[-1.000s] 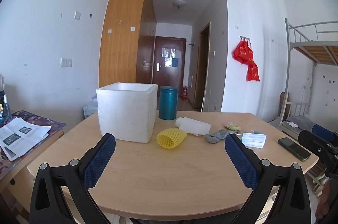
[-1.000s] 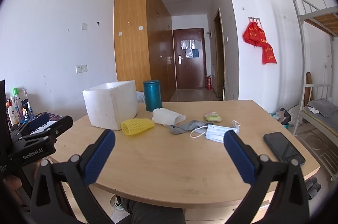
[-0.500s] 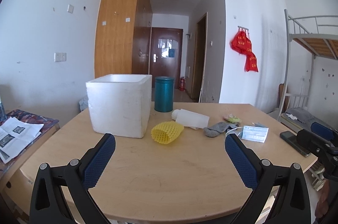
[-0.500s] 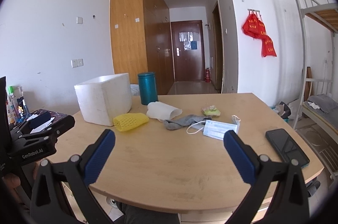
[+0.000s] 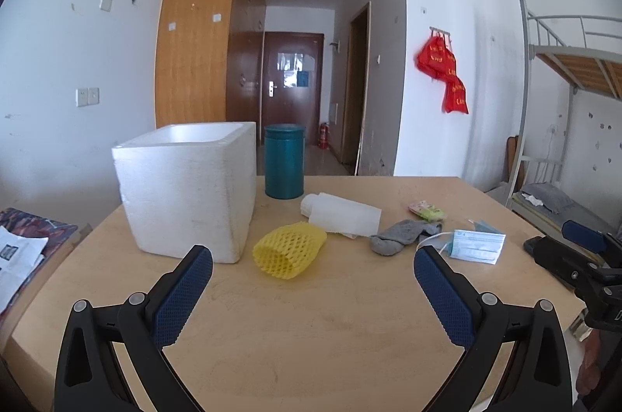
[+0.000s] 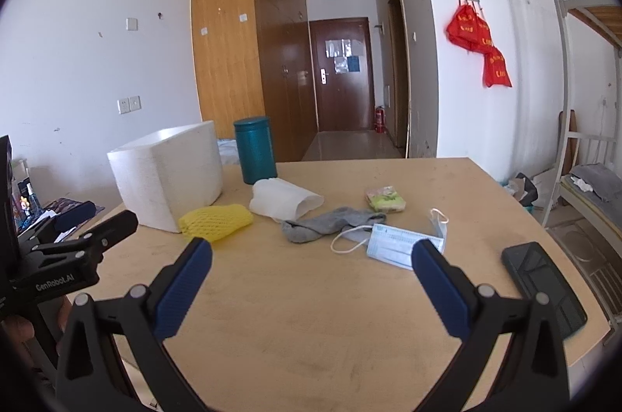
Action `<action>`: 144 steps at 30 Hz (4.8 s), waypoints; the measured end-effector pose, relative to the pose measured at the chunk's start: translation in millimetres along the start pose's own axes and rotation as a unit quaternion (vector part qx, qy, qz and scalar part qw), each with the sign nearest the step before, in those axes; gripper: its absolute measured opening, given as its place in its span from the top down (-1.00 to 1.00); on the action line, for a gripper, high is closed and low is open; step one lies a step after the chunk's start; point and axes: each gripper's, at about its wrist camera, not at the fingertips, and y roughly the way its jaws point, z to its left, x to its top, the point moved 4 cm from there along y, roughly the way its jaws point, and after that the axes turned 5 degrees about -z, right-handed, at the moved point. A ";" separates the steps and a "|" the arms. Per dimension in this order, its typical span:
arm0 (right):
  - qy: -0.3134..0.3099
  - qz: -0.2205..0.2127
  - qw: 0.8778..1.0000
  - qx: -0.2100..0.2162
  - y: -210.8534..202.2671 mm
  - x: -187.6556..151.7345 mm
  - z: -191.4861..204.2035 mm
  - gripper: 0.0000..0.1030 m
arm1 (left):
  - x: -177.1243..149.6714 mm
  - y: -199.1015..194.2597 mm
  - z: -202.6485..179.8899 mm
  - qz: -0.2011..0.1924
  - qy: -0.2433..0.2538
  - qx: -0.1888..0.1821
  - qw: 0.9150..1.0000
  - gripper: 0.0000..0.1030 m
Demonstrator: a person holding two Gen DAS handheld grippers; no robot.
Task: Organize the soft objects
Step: 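Move the left tool to the yellow foam net while the right tool approaches the blue mask, then close the left tool on the yellow net while the right tool grasps the blue mask, then lift and carry the yellow net and blue mask toward the white foam box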
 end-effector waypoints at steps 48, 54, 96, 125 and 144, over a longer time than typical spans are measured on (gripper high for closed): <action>0.050 0.217 0.972 -0.069 150.3 -30.0 -106.6 -0.65 | -53.2 200.0 23.9 0.278 -0.055 0.016 0.959 -0.72; 0.053 0.224 0.971 -0.067 150.7 -32.3 -108.2 -0.21 | -51.8 199.6 25.2 0.273 -0.054 0.019 0.960 -0.62; 0.079 0.177 0.979 -0.063 109.5 -19.5 -103.8 0.72 | -29.4 165.7 11.2 0.205 -0.064 -0.038 0.976 0.91; 0.064 0.108 0.991 -0.048 7.7 -9.4 -54.5 0.72 | -13.4 46.1 -3.8 0.133 -0.024 -0.043 0.990 0.91; 0.027 0.033 0.999 -0.008 -81.6 -2.4 2.4 0.72 | -8.1 -65.4 -12.8 0.059 -0.006 -0.047 0.997 0.91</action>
